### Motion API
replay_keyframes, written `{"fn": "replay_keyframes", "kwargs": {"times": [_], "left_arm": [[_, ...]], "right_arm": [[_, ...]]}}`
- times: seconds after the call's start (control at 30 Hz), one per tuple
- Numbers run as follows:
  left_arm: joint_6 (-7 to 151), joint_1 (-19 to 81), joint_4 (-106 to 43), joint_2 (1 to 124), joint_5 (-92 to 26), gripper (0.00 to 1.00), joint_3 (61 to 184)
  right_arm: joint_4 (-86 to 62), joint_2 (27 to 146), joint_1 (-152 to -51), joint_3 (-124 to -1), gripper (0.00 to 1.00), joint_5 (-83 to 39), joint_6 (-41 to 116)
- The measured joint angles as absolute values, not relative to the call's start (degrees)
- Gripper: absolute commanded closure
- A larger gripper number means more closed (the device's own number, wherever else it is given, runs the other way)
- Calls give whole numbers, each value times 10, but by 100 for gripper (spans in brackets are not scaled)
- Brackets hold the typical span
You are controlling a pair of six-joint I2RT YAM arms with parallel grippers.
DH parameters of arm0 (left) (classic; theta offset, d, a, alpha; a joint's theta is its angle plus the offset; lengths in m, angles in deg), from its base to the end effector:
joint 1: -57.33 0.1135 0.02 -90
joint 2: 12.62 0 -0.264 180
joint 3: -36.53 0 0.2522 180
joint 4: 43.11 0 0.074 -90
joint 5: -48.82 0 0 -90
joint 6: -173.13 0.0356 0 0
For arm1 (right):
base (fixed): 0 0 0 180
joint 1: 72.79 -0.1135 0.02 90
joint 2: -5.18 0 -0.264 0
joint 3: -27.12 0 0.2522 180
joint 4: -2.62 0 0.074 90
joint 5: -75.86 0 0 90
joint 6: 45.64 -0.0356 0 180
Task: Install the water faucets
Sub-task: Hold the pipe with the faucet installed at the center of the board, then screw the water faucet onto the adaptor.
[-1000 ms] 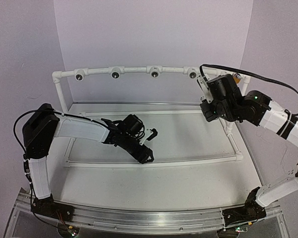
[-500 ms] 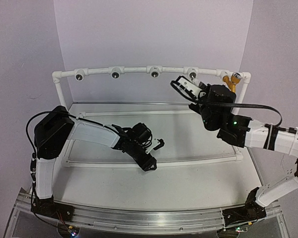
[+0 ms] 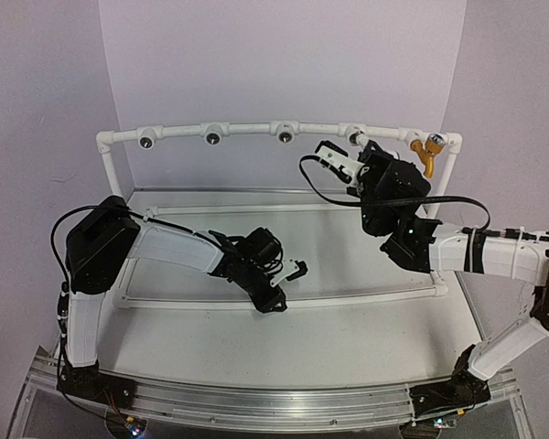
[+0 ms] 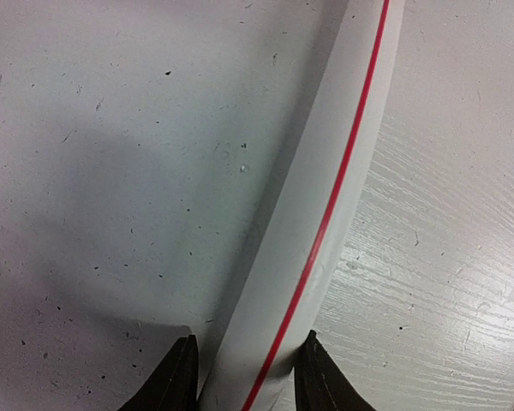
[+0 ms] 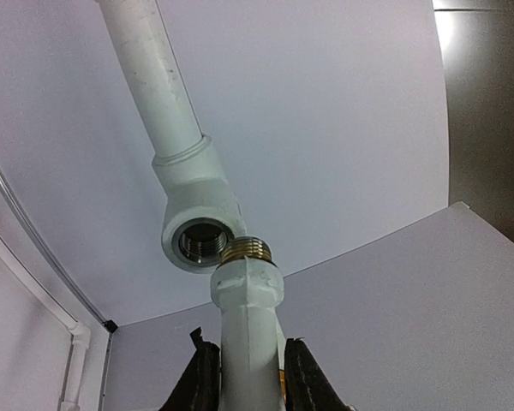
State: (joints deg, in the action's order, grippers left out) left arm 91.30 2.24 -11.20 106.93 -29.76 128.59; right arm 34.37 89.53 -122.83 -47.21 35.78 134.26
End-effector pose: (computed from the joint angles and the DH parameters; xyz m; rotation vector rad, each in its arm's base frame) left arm 0.2399 -0.3561 0.1330 1.4674 2.2427 -0.5375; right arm 0.2344 0.2373 0.3682 -0.8224 1.1530 -1.0979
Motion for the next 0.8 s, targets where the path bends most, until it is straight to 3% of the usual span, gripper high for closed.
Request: {"fn": "replay_keyframes", "kwargs": {"times": [0.17, 0.8], "left_arm": [[923, 22, -112, 1070, -297, 100, 1286], [941, 22, -136, 1078, -291, 100, 1286]], "right_arm": [[304, 903, -1222, -480, 100, 363, 1326], [240, 920, -1220, -518, 100, 368, 1255]]}}
